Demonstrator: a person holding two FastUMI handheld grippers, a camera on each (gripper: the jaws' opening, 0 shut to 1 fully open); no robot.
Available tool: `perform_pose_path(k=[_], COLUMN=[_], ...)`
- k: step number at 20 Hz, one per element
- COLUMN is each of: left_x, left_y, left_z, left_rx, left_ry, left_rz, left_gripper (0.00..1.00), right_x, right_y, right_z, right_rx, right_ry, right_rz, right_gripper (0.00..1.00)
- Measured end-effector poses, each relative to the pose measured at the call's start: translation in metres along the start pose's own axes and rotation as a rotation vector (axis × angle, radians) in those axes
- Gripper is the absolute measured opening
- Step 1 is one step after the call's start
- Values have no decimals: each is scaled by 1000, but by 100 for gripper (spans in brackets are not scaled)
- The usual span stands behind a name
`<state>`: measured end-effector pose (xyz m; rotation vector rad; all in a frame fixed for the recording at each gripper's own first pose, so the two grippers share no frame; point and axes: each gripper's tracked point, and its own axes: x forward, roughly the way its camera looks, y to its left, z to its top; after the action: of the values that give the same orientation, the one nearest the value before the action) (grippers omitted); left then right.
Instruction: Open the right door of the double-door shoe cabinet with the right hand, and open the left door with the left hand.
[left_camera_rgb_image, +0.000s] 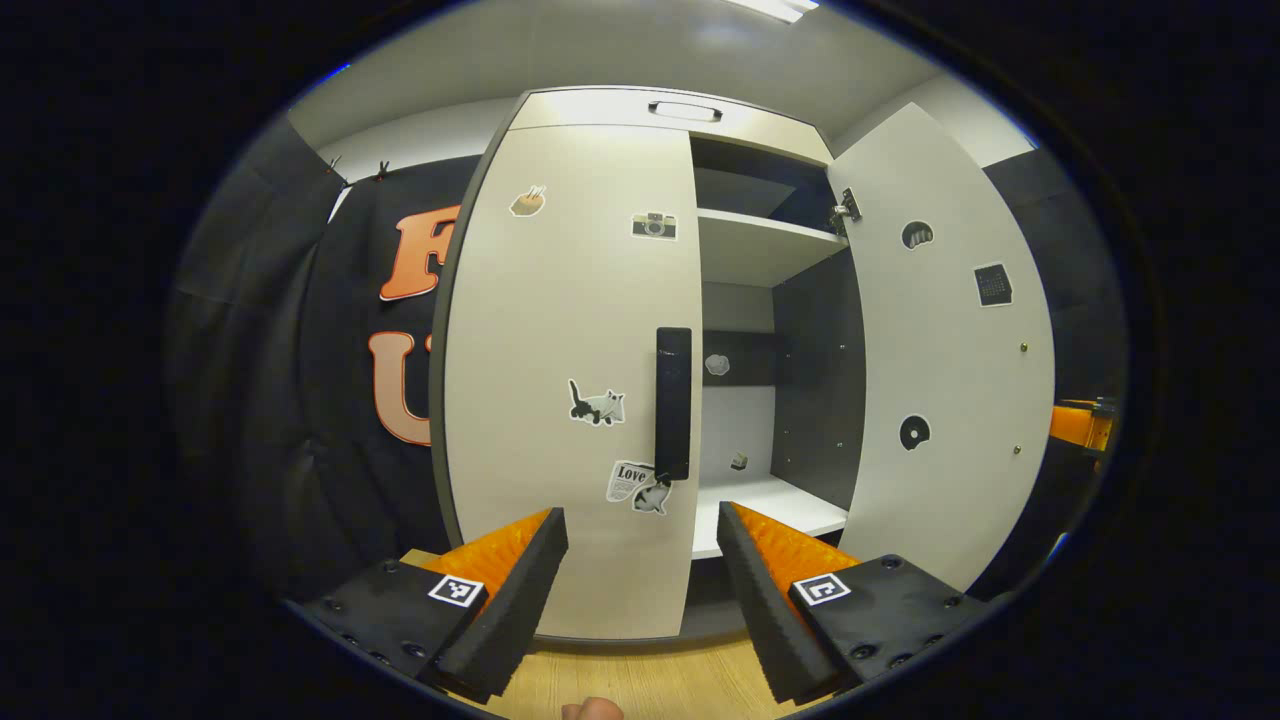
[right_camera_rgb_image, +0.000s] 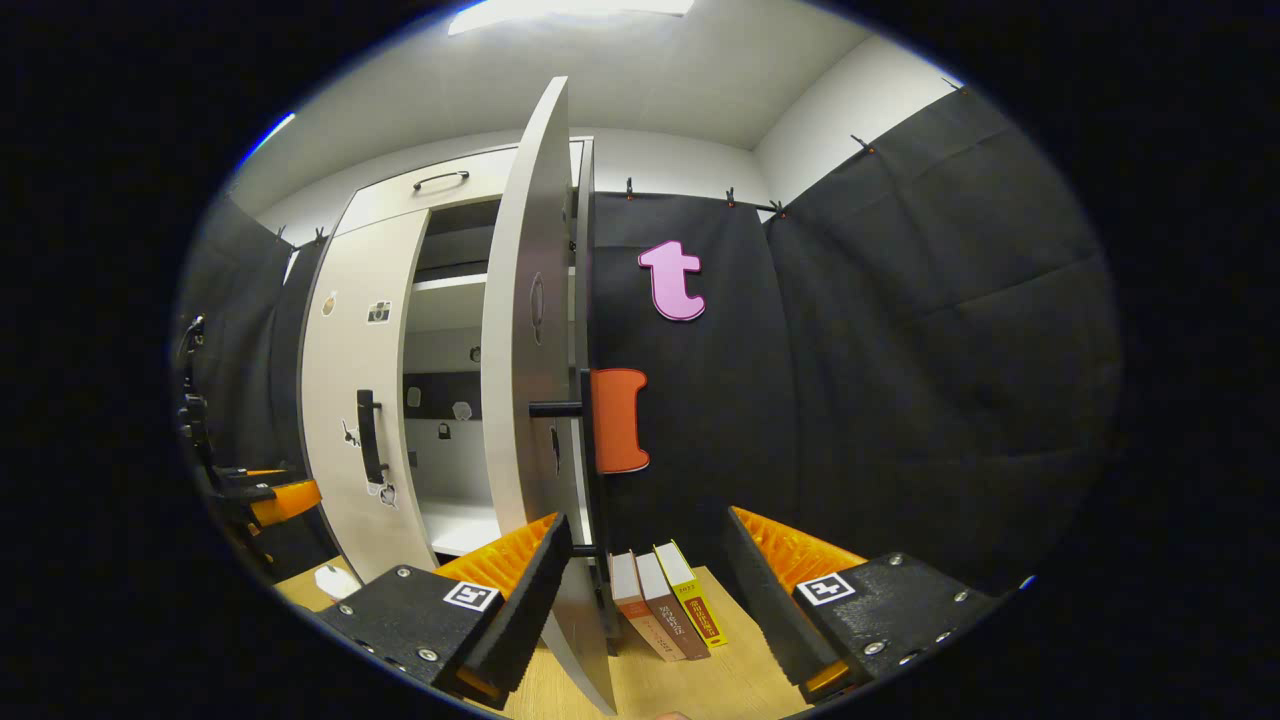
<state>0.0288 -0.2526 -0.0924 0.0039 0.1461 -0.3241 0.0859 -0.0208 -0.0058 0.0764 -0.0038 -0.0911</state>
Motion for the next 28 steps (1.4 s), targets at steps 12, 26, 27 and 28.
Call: perform_pose_path(k=[12,26,27,28], left_x=[76,140,140,139], left_y=[-16,-3,-3,-1], left_z=[44,28,29,29], left_rx=[17,32,32,31], left_ry=[-82,-17,-17,-18], left_rz=[9,63,64,70], left_gripper=[97,96,92,92], right_x=[-1,-3,-3,-2], right_y=[5,2,3,5], right_z=[4,-3,-3,-3], right_rx=[-26,-4,-1,2], right_ry=[-52,-49,-49,-49], right_rz=[27,17,21,26], right_gripper=[92,92,92,93])
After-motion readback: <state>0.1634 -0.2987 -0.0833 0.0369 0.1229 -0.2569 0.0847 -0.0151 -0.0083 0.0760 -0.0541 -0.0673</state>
